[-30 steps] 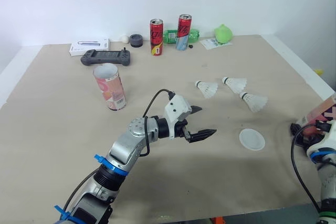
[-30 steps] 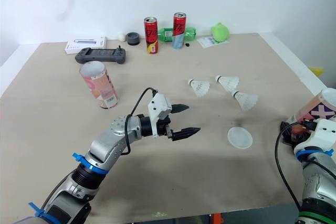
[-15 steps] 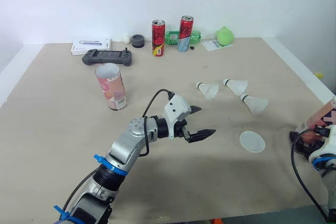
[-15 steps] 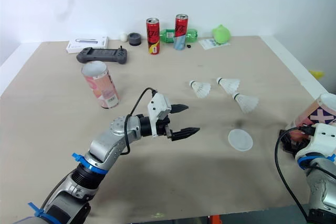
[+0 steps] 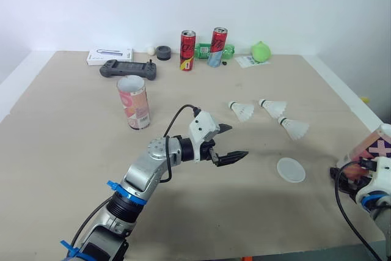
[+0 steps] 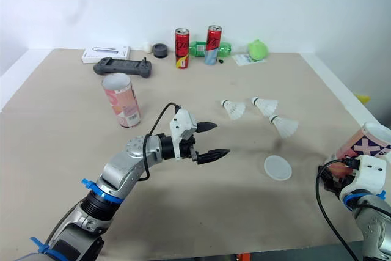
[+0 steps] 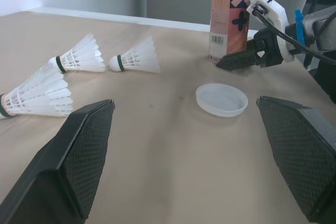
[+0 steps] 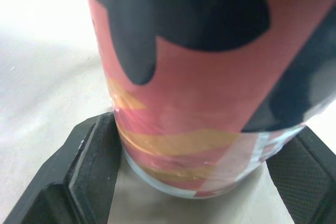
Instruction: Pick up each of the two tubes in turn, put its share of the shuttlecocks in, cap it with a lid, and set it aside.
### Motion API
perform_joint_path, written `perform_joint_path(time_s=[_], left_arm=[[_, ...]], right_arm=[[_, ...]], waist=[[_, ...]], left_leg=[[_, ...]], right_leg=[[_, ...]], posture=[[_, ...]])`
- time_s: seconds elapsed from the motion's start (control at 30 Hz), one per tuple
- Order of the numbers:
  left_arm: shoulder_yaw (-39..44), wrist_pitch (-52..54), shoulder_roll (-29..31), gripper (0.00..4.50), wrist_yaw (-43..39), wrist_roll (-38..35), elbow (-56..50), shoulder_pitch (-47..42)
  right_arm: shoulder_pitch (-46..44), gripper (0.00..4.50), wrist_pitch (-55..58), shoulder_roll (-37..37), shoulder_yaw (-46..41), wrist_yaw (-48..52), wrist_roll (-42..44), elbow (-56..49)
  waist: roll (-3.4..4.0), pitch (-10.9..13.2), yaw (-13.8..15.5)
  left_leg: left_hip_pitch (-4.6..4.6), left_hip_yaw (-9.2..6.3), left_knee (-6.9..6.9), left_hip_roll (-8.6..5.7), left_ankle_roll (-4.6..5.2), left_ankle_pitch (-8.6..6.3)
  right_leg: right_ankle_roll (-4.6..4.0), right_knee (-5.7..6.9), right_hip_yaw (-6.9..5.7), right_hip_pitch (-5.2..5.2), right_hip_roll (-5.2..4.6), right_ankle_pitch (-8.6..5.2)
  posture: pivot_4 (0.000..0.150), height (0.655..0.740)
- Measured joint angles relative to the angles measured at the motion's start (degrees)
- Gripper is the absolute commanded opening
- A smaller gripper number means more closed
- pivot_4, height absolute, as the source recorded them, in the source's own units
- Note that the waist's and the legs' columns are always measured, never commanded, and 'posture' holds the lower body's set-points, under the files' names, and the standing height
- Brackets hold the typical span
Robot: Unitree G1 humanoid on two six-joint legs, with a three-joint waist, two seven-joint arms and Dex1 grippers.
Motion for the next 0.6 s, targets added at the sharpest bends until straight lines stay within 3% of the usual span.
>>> perform_joint_path(time_s=[0.4, 0.6], left_arm=[[0.0, 0.2, 0.2, 4.50, -0.3, -0.1, -0.4, 0.4], [0.0, 0.2, 0.1, 4.50, -0.2, -0.1, -0.6, 0.4]], right_arm=[[3.8, 4.24, 2.3, -2.3, 2.5, 3.2, -0.1, -2.2], [3.2, 4.24, 0.8, 1.0, 2.0, 2.1, -0.3, -2.1]], waist=[[-0.63, -0.5, 0.1], [-0.89, -0.6, 0.0]], left_leg=[[0.18, -0.45, -0.02, 0.20, 0.00, -0.44], [0.55, -0.57, 0.00, 0.44, -0.18, -0.78]], right_leg=[[-0.37, -0.01, -0.47, 0.33, 0.18, -0.54], [-0.51, -0.14, -0.56, 0.78, 0.39, -0.71]], posture=[[0.150, 0.7400], [0.150, 0.7400]])
